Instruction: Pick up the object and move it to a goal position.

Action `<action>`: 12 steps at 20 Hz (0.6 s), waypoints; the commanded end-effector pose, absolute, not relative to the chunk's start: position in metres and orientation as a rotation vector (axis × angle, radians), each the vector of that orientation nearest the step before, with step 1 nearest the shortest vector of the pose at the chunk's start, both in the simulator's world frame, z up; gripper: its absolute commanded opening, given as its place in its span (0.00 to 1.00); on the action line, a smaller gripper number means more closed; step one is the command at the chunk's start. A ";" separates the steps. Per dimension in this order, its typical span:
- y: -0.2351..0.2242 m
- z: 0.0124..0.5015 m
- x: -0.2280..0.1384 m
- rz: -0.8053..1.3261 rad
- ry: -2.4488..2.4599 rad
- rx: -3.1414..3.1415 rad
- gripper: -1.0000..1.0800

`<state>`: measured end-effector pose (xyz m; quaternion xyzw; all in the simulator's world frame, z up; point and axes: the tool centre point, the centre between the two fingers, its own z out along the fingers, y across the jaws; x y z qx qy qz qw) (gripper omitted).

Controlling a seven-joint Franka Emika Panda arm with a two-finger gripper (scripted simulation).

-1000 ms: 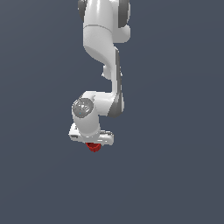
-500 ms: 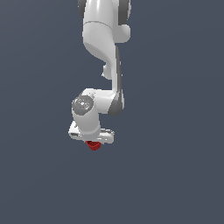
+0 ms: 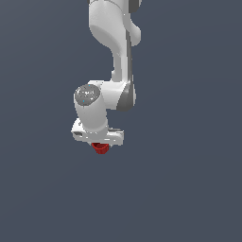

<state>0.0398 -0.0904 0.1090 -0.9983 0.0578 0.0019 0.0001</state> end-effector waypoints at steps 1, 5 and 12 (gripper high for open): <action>-0.090 0.132 0.033 0.001 0.182 -3.136 0.00; -0.089 0.172 0.020 0.001 0.182 -3.136 0.00; -0.086 0.245 -0.005 0.001 0.182 -3.136 0.00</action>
